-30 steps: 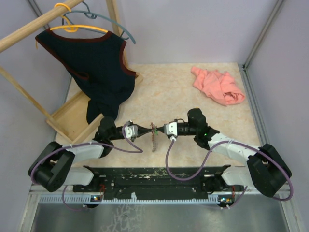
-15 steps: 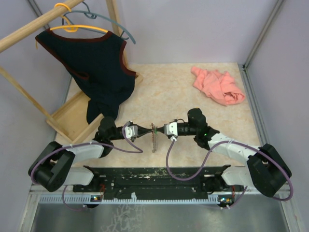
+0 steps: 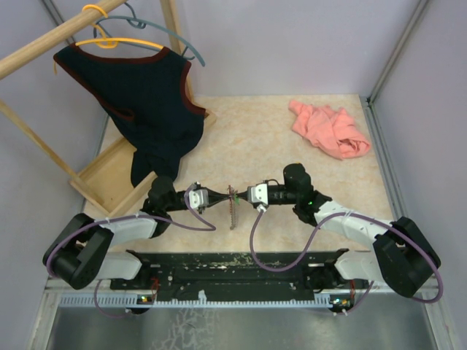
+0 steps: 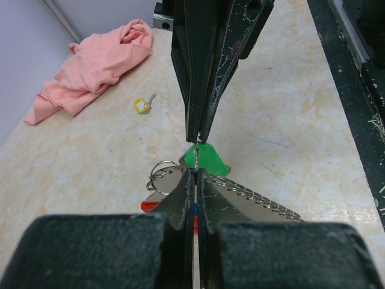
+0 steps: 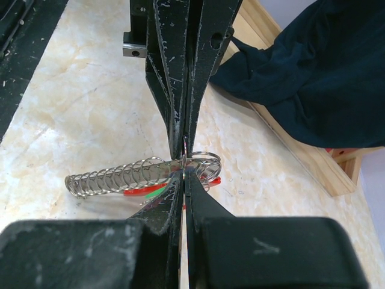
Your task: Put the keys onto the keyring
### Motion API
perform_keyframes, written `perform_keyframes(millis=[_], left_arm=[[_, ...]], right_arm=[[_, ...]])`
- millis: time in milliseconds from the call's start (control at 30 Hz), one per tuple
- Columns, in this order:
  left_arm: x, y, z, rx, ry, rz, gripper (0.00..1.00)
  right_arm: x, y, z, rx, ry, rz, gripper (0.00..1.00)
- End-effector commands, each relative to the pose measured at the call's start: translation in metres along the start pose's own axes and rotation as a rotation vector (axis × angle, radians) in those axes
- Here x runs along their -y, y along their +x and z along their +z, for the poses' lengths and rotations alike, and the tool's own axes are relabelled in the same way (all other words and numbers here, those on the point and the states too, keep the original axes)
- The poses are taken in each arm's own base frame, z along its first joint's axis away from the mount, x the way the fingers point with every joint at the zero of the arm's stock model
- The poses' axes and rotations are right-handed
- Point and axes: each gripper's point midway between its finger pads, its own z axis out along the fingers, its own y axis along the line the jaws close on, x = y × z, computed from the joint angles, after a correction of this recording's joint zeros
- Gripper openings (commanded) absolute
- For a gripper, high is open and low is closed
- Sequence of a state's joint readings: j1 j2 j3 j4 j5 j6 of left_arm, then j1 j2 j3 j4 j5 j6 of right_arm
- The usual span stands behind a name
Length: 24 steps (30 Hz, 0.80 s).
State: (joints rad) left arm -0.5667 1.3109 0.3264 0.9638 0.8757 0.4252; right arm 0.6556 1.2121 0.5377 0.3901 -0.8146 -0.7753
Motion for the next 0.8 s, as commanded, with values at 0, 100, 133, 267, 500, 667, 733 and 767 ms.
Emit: perform_keyframes(millis=[0,100,133,267,500,667,733,767], left_arm=[[-0.0012,-0.0068,-0.0002,0.027,0.006,0.043,0.0],[-0.0018,-0.0067,0.0001,0.026,0.005,0.042,0.0],[-0.0013,-0.007,0.0001,0.028,0.007,0.043,0.0],[0.0002,-0.0072,0.0002,0.03,0.015,0.04,0.0],[0.0039,-0.0107,0.0013,0.046,0.044,0.047,0.0],[0.006,-0.0123,0.0016,0.053,0.059,0.053,0.0],[0.0059,-0.0122,0.0019,0.053,0.06,0.052,0.0],[0.0056,-0.0126,0.0019,0.053,0.06,0.054,0.0]], right_arm=[[0.0177,-0.0289,0.0004,0.085,0.018,-0.05,0.0],[0.0172,-0.0298,0.0009,0.091,0.013,-0.049,0.0],[0.0171,-0.0301,0.0011,0.092,0.012,-0.05,0.0],[0.0175,-0.0306,0.0013,0.094,0.012,-0.051,0.0],[0.0167,-0.0293,0.0043,0.095,-0.007,-0.037,0.0],[0.0155,-0.0294,0.007,0.099,-0.032,-0.023,0.0],[0.015,-0.0309,0.0075,0.104,-0.04,-0.02,0.0],[0.0149,-0.0322,0.0077,0.109,-0.045,-0.018,0.0]])
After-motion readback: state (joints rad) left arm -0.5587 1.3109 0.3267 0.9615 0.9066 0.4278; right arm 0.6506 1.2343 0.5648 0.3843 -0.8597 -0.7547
